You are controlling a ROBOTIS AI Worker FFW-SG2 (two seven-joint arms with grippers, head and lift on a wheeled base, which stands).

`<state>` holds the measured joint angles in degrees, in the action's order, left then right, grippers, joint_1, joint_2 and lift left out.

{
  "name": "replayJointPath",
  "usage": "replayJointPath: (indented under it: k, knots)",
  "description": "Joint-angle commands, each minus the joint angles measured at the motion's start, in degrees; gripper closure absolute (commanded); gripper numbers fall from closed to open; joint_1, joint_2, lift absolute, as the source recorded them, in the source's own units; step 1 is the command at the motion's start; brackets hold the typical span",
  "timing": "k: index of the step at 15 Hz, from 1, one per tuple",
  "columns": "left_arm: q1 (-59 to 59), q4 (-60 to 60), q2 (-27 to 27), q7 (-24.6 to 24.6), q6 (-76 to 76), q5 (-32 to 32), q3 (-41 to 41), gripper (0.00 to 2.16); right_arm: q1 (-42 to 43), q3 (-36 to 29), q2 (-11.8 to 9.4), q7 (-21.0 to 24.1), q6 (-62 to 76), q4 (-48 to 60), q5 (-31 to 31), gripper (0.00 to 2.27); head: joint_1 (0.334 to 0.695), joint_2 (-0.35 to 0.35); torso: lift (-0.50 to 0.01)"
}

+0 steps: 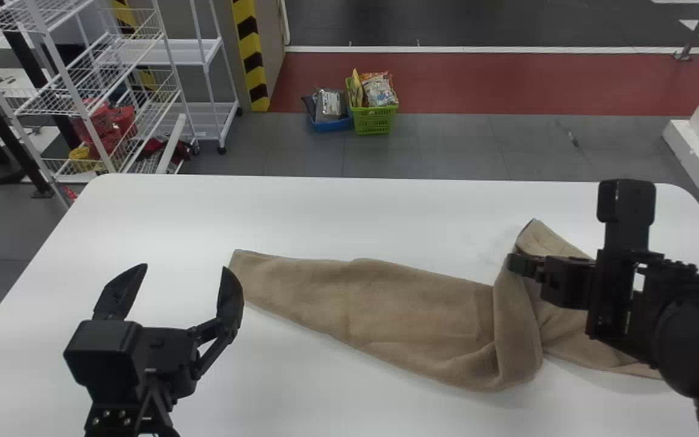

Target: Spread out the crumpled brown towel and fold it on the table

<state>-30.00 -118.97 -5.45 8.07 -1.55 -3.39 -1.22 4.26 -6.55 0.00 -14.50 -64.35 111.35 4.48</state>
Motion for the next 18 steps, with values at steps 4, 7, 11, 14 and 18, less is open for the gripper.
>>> replayJointPath:
  k: [4,7,11,14,18]
  knots:
    - [-0.6,0.0,-0.5,0.4,1.1,0.5,0.2,0.05,-1.1,-1.9,0.1,-10.5,-2.2,14.2,0.9,1.66,0.695,0.063,-0.127]
    - [-0.8,-0.1,-0.5,0.4,1.1,0.5,0.2,0.05,-2.9,-5.5,0.1,-11.2,-5.0,23.9,5.6,1.66,0.695,0.081,-0.127]
    - [-0.8,-0.2,-0.6,0.4,0.9,-0.2,-0.6,0.05,-2.9,-9.6,-1.7,-10.3,-13.5,28.2,5.9,1.66,0.695,0.053,-0.127]
    - [-0.8,0.0,-1.0,0.4,1.1,-1.5,-2.8,0.05,-5.1,-6.5,-1.1,-9.8,-4.0,23.5,-0.3,1.66,0.695,0.023,-0.127]
    - [-0.8,0.1,-1.1,0.7,0.9,-2.1,-2.8,0.05,-11.8,-3.6,-1.1,-11.6,8.0,19.2,-1.8,1.66,0.695,-0.018,-0.127]
